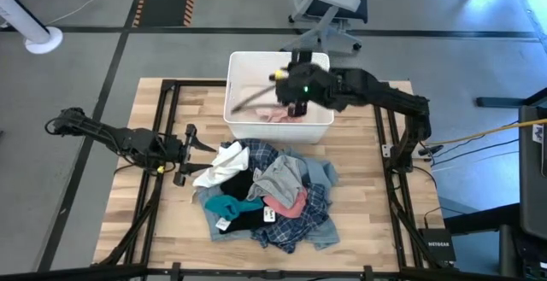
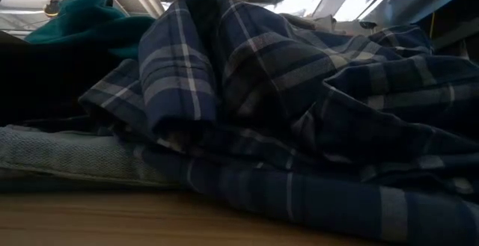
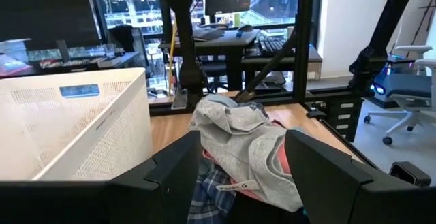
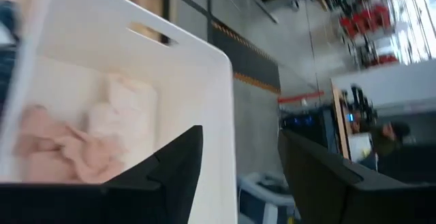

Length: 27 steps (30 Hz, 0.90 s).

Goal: Sort clothes
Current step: Put the gray boxer into the white laundry bin

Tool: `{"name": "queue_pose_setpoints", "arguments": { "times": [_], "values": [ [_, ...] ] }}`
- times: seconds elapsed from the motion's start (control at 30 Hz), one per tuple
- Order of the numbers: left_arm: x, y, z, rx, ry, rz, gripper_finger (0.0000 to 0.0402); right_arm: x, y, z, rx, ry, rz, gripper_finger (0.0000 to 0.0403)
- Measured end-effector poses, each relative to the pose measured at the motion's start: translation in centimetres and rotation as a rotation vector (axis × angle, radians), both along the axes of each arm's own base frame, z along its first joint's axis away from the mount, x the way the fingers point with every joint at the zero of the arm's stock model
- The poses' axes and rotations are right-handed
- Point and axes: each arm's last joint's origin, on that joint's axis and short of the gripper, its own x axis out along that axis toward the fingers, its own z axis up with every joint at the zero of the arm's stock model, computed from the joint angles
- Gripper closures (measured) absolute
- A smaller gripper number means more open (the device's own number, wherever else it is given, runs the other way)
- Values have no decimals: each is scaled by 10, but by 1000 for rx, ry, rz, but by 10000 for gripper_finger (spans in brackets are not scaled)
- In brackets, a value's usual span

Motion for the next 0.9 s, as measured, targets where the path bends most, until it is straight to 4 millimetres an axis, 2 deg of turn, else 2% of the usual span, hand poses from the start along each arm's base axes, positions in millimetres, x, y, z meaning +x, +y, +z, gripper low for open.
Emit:
{"name": "queue_pose_setpoints", "arguments": {
  "times": [0.2, 0.47, 0.67, 0.9],
  "values": [
    [0, 0, 0, 3, -1, 0, 192, 0, 43, -3, -6, 44, 125, 200],
    [0, 0, 0, 24, 2, 0, 192, -10, 95, -9, 17, 110, 254, 200],
    [0, 0, 0, 26, 2, 0, 192, -20, 121, -13, 72, 122, 277, 200],
    [0, 0, 0, 28, 1, 0, 192, -25, 145, -30, 109, 168, 279, 200]
  ]
}}
